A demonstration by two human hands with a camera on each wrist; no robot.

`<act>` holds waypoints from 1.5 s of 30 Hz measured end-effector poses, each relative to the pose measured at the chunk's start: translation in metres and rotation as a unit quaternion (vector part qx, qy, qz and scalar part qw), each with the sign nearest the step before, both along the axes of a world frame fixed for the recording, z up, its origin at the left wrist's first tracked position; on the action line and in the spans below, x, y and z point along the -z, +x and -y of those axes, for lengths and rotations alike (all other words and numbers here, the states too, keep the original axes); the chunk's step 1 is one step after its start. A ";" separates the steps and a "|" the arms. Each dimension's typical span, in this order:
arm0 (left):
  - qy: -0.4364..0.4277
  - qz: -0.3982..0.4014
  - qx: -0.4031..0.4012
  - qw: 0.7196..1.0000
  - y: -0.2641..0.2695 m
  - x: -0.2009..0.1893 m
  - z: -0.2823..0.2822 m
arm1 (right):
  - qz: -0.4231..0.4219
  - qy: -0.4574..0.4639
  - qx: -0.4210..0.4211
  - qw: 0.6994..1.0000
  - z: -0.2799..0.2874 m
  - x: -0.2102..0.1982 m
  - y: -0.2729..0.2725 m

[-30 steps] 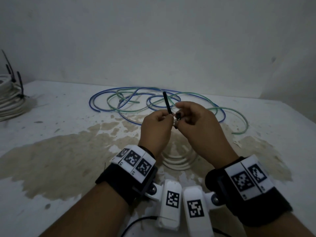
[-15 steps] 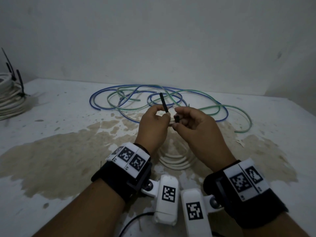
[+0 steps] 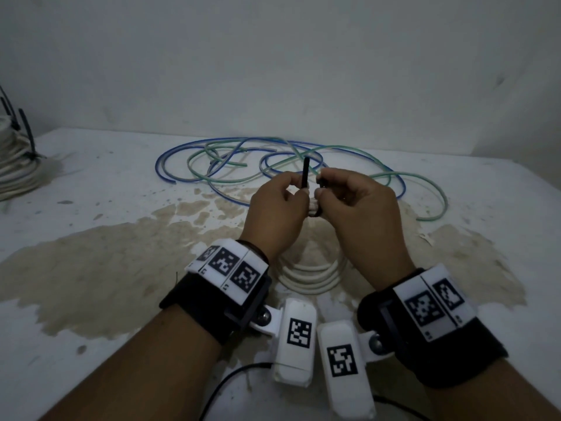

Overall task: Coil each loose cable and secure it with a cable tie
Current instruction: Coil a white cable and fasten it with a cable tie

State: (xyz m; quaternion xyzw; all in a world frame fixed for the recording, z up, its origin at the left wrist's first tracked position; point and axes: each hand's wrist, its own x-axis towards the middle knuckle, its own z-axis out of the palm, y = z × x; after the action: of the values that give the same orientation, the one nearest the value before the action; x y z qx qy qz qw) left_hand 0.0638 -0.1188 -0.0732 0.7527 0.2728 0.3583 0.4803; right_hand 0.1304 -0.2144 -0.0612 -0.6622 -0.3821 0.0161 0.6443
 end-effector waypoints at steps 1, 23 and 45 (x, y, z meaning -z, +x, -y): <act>0.010 -0.003 -0.004 1.000 0.000 0.000 0.000 | 0.000 0.002 0.013 1.000 0.000 0.001 0.001; 0.183 -0.101 0.025 0.978 -0.008 -0.008 -0.001 | -0.133 0.080 -0.004 0.988 0.003 0.003 0.009; 0.245 -0.049 0.056 0.967 -0.009 -0.007 0.006 | -0.147 0.004 -0.052 0.988 0.006 0.004 0.019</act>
State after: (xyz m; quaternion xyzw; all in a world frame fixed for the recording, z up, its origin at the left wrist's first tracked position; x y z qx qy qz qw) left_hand 0.0544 -0.1244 -0.0667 0.8779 0.1571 0.3498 0.2867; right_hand 0.1489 -0.2202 -0.0652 -0.6295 -0.3169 0.1450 0.6945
